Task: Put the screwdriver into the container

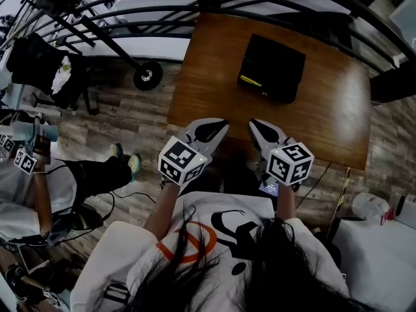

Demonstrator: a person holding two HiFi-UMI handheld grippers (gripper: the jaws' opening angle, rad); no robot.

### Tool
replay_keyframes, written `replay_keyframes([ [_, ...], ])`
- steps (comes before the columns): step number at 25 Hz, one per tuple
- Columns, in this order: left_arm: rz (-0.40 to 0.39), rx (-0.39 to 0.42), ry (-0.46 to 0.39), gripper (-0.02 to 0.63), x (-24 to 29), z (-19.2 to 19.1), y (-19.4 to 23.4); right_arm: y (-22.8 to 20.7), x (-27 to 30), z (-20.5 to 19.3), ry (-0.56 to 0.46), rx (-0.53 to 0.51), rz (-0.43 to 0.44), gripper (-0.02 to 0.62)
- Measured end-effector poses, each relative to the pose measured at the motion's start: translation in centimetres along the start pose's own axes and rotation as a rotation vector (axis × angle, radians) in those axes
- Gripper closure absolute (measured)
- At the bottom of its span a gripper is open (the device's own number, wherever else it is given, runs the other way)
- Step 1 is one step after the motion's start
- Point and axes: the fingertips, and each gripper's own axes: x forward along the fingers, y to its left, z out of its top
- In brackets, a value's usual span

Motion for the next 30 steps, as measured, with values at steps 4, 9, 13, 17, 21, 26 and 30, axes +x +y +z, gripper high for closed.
replay_keyframes([
  [4,-0.017,0.003,-0.009,0.606,-4.9,-1.1,0.6,4.7,1.2,-1.8,0.008,-0.012,-0.022,0.589],
  [9,-0.059,0.014,-0.019,0.606,-9.6,-3.1,-0.8,9.3,0.3,-4.1,-0.025,-0.014,-0.068,0.589],
  [13,-0.1,0.014,-0.012,0.606,-12.0,-4.6,-2.1,11.8,-0.7,-6.2,-0.036,-0.001,-0.109,0.589],
  [17,-0.135,0.017,-0.021,0.606,-13.6,-5.5,-3.5,13.6,-2.0,-8.0,-0.038,0.004,-0.148,0.589],
  [21,-0.162,0.017,-0.027,0.606,-14.5,-6.0,-4.9,14.7,-3.2,-9.0,-0.039,0.003,-0.175,0.589],
  [26,-0.169,0.009,-0.044,0.606,-14.9,-6.1,-5.8,15.1,-3.8,-9.1,-0.048,0.015,-0.169,0.589],
  [30,-0.154,0.012,-0.041,0.606,-14.8,-5.9,-7.2,15.1,-5.4,-9.5,-0.053,0.022,-0.158,0.589],
])
